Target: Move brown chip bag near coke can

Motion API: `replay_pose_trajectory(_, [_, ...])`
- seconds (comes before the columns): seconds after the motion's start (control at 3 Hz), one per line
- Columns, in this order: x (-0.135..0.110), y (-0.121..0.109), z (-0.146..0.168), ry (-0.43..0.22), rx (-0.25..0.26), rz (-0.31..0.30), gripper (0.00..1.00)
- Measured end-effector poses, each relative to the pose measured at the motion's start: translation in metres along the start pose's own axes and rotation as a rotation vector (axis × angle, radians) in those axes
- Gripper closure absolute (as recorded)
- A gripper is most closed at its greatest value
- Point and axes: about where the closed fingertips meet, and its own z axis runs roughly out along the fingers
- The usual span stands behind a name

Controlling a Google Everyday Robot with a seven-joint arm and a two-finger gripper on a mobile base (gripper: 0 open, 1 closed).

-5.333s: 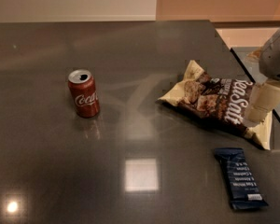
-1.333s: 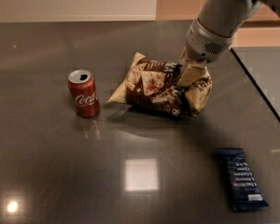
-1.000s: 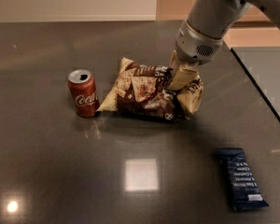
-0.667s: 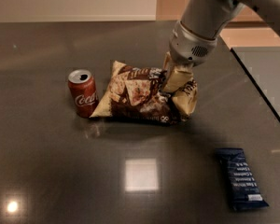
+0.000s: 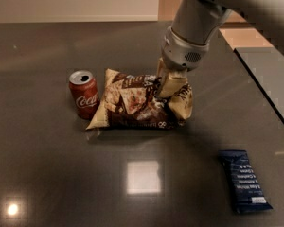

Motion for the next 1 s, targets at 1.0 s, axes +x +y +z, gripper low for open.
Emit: replay_pose_trajectory(1.0, [-0.0049,-0.0062,0.0021,-0.006,0.023,-0.008,0.0])
